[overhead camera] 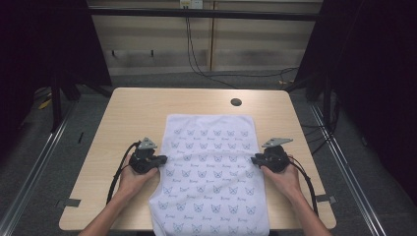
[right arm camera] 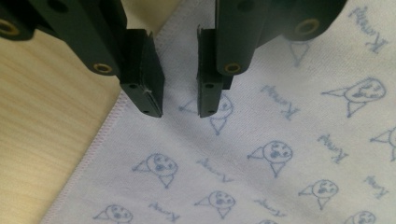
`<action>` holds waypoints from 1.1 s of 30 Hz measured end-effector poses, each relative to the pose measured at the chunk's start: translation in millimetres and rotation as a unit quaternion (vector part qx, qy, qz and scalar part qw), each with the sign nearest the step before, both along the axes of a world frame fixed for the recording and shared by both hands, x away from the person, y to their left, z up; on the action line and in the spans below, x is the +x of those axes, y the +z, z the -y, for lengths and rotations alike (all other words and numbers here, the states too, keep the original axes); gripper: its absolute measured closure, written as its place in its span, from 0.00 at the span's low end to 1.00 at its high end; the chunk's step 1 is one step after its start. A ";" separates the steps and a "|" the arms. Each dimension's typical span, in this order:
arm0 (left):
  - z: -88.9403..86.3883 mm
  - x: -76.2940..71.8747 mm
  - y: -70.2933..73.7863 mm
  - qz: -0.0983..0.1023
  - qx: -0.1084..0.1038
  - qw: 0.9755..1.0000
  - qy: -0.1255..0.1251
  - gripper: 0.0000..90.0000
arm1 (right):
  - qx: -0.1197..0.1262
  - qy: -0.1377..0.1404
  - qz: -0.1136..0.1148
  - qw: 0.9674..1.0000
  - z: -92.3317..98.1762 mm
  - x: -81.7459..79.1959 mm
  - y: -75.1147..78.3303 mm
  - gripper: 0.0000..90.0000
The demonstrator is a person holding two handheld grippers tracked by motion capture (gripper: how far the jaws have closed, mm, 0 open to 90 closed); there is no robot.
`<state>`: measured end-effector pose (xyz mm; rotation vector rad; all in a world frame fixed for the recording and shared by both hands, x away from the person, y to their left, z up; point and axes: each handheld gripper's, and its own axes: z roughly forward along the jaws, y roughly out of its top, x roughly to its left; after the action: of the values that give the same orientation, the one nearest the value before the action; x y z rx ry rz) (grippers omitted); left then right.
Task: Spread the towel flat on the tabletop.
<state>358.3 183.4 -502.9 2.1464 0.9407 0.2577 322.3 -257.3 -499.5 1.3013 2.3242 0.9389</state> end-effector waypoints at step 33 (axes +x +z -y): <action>-14.2 -66.5 6.9 -0.074 -0.026 0.995 -0.065 0.90 | 0.016 0.060 -0.032 0.998 10.2 -71.2 5.2 0.94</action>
<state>291.9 197.6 -496.1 2.1917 0.8747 0.0102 251.1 -267.5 -494.3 1.2340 2.4699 0.9881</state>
